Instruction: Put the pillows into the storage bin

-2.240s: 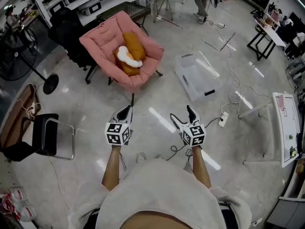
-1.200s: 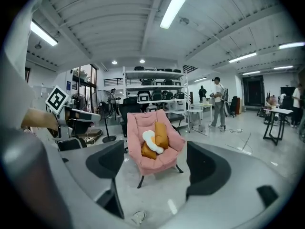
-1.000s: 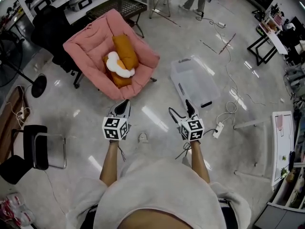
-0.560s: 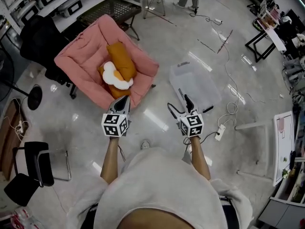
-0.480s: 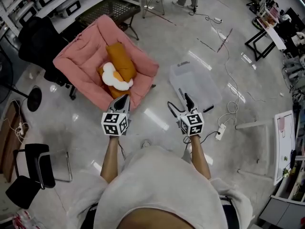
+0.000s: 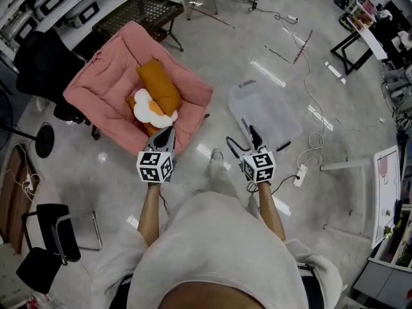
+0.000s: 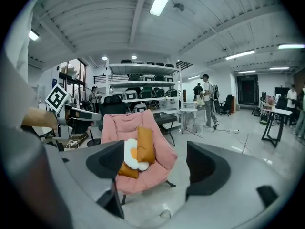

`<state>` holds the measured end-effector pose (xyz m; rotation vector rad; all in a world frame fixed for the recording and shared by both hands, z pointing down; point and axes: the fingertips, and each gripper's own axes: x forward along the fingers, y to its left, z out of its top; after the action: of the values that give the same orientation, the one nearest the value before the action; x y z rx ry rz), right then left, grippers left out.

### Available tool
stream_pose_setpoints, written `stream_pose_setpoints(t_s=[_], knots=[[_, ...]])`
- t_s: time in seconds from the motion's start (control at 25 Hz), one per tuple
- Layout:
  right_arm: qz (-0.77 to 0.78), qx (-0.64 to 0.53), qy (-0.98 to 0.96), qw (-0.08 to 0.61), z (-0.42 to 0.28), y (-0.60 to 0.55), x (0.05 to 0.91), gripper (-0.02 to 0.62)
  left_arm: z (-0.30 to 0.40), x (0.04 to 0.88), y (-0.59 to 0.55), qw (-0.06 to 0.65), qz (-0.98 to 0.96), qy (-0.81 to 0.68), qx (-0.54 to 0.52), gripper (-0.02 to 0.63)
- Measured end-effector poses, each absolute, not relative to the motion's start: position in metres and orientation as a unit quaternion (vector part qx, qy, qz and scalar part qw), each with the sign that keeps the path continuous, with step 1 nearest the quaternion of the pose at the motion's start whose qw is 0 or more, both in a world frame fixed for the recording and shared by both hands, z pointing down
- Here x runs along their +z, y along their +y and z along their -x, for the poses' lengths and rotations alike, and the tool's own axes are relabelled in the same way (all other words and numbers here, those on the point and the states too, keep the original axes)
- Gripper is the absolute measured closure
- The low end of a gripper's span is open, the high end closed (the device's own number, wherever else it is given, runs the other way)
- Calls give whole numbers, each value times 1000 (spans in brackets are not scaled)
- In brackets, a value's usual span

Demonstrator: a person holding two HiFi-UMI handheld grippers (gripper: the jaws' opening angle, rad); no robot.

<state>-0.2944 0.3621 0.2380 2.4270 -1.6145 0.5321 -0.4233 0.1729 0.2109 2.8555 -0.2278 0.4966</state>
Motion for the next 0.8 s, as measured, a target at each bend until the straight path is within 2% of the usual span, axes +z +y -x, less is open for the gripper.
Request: stream_pose_setpoints(t_s=[0.48, 0.8], knots=[[-800, 188, -564, 79, 164, 305, 255, 202, 302, 215, 123, 111, -971, -106, 185, 594], [-753, 200, -620, 88, 74, 233, 259, 202, 245, 211, 59, 125, -954, -192, 194, 594]])
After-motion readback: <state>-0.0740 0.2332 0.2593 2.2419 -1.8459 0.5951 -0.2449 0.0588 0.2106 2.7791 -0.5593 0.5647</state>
